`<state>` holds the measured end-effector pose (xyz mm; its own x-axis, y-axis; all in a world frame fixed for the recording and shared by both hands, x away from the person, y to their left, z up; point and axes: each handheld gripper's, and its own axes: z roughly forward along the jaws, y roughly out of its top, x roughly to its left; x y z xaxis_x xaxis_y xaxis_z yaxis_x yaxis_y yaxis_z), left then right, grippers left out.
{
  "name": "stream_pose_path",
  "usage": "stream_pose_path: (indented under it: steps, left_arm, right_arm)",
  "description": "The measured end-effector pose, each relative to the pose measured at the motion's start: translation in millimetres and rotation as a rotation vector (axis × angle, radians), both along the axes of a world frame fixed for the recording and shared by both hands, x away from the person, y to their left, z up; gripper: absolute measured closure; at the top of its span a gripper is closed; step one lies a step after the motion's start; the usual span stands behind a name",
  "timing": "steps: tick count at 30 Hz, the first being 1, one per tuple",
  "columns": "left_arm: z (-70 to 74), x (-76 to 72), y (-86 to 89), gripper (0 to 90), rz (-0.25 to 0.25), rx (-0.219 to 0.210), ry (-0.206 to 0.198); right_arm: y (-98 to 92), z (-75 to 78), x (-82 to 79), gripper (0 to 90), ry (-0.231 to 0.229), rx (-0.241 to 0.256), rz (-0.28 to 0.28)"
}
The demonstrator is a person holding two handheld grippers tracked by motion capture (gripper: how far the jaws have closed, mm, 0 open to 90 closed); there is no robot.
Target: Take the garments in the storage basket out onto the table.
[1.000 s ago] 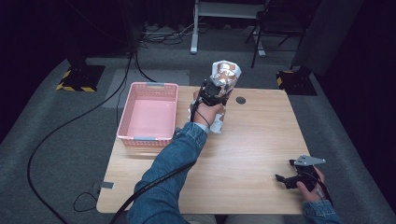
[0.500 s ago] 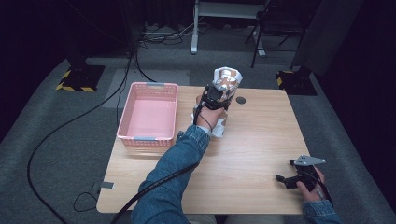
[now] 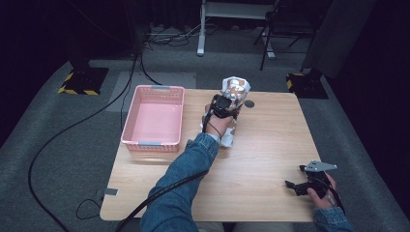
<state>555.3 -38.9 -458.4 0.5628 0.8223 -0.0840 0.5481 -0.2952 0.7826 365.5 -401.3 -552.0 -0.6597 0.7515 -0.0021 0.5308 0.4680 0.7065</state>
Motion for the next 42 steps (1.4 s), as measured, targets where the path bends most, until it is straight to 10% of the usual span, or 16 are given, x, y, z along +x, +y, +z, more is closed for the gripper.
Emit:
stream_pose_path:
  steps: [42]
  left_arm:
    - [-55.3,10.3,-9.9,54.5,0.022,0.006,0.119]
  right_arm:
    - [0.0,0.0,-0.1,0.1,0.0,0.0,0.0]
